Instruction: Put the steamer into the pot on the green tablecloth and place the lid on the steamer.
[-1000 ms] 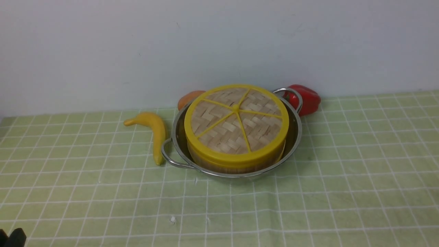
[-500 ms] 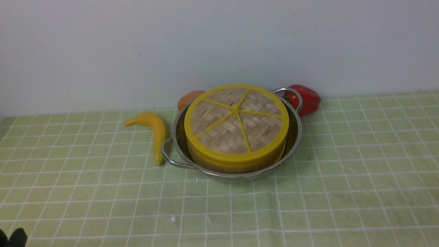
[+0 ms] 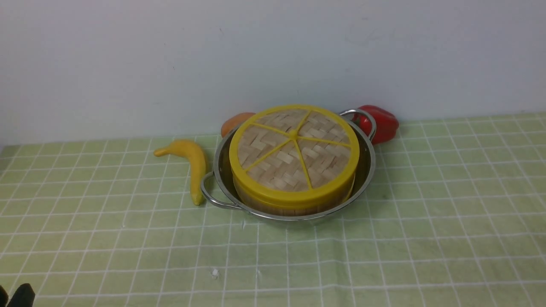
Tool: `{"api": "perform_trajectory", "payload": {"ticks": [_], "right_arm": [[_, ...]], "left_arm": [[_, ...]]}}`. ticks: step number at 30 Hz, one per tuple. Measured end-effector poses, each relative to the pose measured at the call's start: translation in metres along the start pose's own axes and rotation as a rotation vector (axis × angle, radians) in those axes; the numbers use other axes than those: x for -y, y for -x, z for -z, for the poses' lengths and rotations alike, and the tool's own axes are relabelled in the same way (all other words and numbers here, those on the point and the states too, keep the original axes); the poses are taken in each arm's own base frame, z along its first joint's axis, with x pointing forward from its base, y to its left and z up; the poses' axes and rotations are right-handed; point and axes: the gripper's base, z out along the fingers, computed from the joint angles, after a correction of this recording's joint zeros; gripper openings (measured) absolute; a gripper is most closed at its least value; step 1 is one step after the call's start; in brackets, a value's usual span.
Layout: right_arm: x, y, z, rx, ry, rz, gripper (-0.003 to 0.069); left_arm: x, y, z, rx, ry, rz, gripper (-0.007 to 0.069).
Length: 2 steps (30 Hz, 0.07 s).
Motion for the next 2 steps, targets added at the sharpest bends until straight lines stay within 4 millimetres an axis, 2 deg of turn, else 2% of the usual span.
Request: {"api": "perform_trajectory", "payload": {"ticks": [2], "right_arm": [[0.0000, 0.0000, 0.0000, 0.000, 0.000, 0.000, 0.0243]], "left_arm": [[0.0000, 0.0000, 0.0000, 0.000, 0.000, 0.000, 0.0223]]}}
